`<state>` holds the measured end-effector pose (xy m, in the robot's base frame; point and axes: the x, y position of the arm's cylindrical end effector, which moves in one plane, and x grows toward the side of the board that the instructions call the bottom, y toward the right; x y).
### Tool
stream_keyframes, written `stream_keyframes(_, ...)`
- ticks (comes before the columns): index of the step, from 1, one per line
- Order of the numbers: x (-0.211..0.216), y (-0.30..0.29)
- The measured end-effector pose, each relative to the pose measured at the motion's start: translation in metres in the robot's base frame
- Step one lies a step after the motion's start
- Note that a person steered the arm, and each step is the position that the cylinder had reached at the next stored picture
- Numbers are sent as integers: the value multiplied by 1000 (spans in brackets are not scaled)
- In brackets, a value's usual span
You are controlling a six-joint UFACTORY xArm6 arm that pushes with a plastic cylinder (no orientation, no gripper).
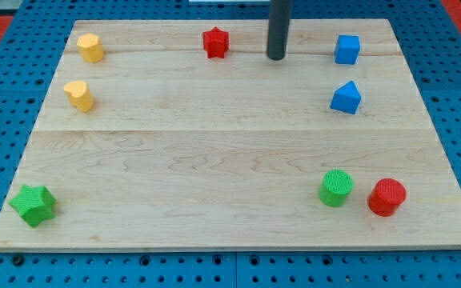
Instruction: Put the blue cube at the top of blue triangle
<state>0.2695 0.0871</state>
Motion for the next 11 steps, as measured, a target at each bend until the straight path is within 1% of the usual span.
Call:
stream_keyframes(1, -25, 4)
stream_keyframes(2, -28, 78)
stream_keyframes(3, -49, 89)
stream_keyframes(5, 26, 85)
stream_keyframes(6, -36, 82)
stream_keyframes(7, -32, 148)
stream_keyframes(8, -3, 131)
stream_keyframes(9, 2, 87)
stream_keyframes(10, -28, 67)
stream_keyframes(11, -36, 34)
